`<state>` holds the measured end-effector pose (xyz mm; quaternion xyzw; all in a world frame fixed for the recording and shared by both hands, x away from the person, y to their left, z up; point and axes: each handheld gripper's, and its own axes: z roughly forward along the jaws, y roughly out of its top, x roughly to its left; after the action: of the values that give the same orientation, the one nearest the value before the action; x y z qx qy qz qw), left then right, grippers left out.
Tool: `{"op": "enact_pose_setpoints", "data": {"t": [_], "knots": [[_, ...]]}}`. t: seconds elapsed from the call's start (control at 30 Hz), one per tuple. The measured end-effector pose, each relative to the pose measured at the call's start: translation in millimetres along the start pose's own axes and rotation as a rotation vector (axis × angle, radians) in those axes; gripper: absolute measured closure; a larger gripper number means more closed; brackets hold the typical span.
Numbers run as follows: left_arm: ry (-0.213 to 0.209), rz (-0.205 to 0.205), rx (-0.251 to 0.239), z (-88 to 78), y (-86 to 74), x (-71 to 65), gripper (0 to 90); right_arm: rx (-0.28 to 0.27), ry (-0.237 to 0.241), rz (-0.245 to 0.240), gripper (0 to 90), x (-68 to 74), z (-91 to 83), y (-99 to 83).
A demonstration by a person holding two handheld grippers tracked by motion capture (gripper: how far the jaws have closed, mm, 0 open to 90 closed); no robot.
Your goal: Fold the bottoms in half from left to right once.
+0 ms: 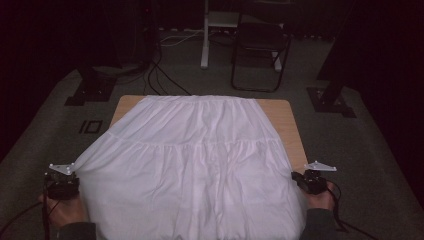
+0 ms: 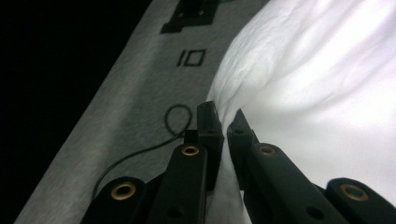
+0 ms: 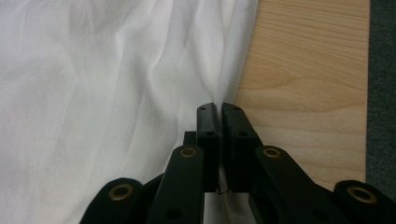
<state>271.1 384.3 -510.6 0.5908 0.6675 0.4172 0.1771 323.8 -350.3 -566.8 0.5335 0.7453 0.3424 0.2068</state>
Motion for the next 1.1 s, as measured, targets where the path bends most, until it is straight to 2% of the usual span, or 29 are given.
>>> {"op": "enact_pose_setpoints", "data": {"t": [0.1,0.13,0.27,0.3,0.4,0.5,0.63,0.73,0.77,0.87,0.9,0.93,1.1], "knots": [[-0.116,0.008,-0.065,-15.7,8.2,-2.3,88.4,-0.004,0.008,-0.002,85.3,0.0,1.3,0.8],[-0.169,0.005,-0.087,-21.5,11.2,-3.1,88.4,-0.005,0.012,0.002,85.3,-0.4,1.5,0.9],[-0.380,0.044,-0.189,-42.5,22.1,-11.0,88.3,-0.006,0.012,-0.002,85.2,-0.8,2.6,1.9],[-0.433,0.053,-0.207,-46.5,24.6,-13.3,88.3,-0.006,0.010,-0.002,85.3,-0.5,2.9,2.2],[-0.532,0.077,-0.225,-54.6,32.4,-22.6,88.3,-0.006,0.007,-0.009,85.3,0.1,3.3,2.5],[-0.599,0.113,-0.231,-58.0,38.1,-34.7,88.3,-0.006,0.007,-0.010,85.3,0.1,3.3,2.5],[-0.664,0.164,-0.229,-59.3,43.0,-54.8,88.2,-0.005,0.004,-0.012,85.2,0.5,3.4,2.7],[-0.708,0.197,-0.228,-59.8,46.1,-71.9,88.2,-0.004,0.001,-0.014,85.2,0.7,3.4,2.9],[-0.708,0.197,-0.228,-59.8,46.1,-71.9,88.2,-0.004,0.000,-0.013,85.2,1.0,3.4,2.8],[-0.770,0.235,-0.224,-60.0,51.0,-95.5,88.3,-0.004,-0.002,-0.014,85.3,1.4,3.6,2.9],[-0.770,0.235,-0.224,-60.0,51.0,-95.5,88.3,-0.005,-0.003,-0.015,85.3,1.7,3.7,3.0],[-0.793,0.260,-0.219,-61.0,54.1,-108.1,88.3,-0.005,-0.005,-0.017,85.3,2.1,3.9,3.2],[-0.847,0.320,-0.225,-68.1,65.0,-136.5,88.3,-0.001,-0.017,-0.016,85.4,4.1,4.0,3.6]]}}
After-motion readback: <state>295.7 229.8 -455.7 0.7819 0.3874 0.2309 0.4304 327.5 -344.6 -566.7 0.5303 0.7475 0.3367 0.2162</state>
